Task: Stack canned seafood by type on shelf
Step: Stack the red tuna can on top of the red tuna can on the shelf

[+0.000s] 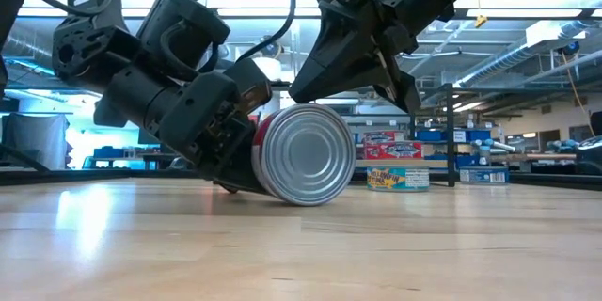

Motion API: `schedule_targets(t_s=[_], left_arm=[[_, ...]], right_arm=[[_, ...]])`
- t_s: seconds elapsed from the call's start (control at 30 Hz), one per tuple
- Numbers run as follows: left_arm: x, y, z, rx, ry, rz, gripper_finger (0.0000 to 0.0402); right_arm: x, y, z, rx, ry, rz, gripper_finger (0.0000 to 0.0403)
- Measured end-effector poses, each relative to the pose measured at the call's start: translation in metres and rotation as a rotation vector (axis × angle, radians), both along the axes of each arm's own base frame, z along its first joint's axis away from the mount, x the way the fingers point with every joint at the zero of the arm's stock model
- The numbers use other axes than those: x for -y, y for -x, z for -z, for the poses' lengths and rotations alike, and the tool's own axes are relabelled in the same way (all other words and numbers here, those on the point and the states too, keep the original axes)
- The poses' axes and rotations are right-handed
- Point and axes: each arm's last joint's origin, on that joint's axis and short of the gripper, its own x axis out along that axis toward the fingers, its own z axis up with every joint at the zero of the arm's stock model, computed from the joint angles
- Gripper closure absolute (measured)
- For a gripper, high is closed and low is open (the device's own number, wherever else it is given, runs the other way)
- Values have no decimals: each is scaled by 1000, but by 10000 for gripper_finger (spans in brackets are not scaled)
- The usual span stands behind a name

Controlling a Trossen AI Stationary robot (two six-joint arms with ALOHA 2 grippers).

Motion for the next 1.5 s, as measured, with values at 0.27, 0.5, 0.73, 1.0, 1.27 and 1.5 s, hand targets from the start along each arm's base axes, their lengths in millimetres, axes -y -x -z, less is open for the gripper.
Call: schedule_targets(t_s=[0.27,0.5,0.73,1.0,1.27,1.5], left_arm=[[-2,5,3,-10,-11,-11,399],[-4,7,-2,-13,-43,-27,398],[-14,14,-16,-97,-130,-72,398],[-17,19,-24,-137,-191,-102,398],[-18,23,-34,-98,-191,-125,398],[-21,40,-36,-88,-127,-169,398]], right_arm=[[0,0,0,1,-15,14,369],[1,0,0,5,-38,42,368],[7,-3,0,11,-40,60,368],[16,-6,-1,22,-40,82,368],[20,-6,-7,39,8,40,368],[21,-1,-25,76,64,-24,355]])
